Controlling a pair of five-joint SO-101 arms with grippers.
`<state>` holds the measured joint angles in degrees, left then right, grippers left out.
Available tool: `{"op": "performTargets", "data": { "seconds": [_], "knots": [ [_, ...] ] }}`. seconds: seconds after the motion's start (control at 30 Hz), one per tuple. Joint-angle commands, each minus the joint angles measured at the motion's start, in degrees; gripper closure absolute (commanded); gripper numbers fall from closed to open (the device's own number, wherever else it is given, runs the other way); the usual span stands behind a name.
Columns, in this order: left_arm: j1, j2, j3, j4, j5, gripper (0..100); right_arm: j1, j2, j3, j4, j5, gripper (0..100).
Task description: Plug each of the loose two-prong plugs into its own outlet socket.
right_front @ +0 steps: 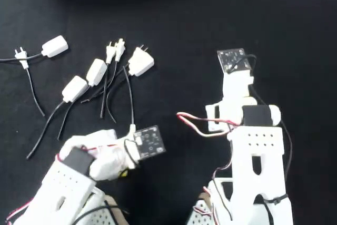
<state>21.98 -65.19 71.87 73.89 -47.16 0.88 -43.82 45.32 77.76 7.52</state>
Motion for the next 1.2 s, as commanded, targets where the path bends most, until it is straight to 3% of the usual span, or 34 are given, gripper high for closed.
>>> {"op": "performTargets", "data": {
  "seconds": [0.0,0.27,0.47,0.63,0.83,1.0,1.17],
  "knots": [
    [0.1,5.2,0.7,-5.2,-0.4,79,0.7,0.3,-2.0,0.4,0.2,97.5],
    [0.0,11.3,6.2,-14.7,-0.1,79,0.7,0.3,-2.0,0.4,0.4,97.5],
    [0.1,12.7,5.7,-15.9,2.2,80,0.7,0.3,-2.0,0.2,0.4,97.5],
    [0.0,12.2,5.6,-15.9,4.6,97,0.7,0.2,-2.0,0.2,0.4,97.5],
    [-1.1,12.2,2.0,-15.3,6.8,96,0.7,0.2,-2.0,0.3,0.4,97.5],
    [-8.0,12.1,-3.8,-12.0,3.7,96,0.7,0.2,-2.0,0.3,0.4,97.5],
    [-18.1,12.7,-9.5,-12.3,-5.1,96,0.7,0.2,-2.0,0.3,0.4,97.5]
  ]
}}
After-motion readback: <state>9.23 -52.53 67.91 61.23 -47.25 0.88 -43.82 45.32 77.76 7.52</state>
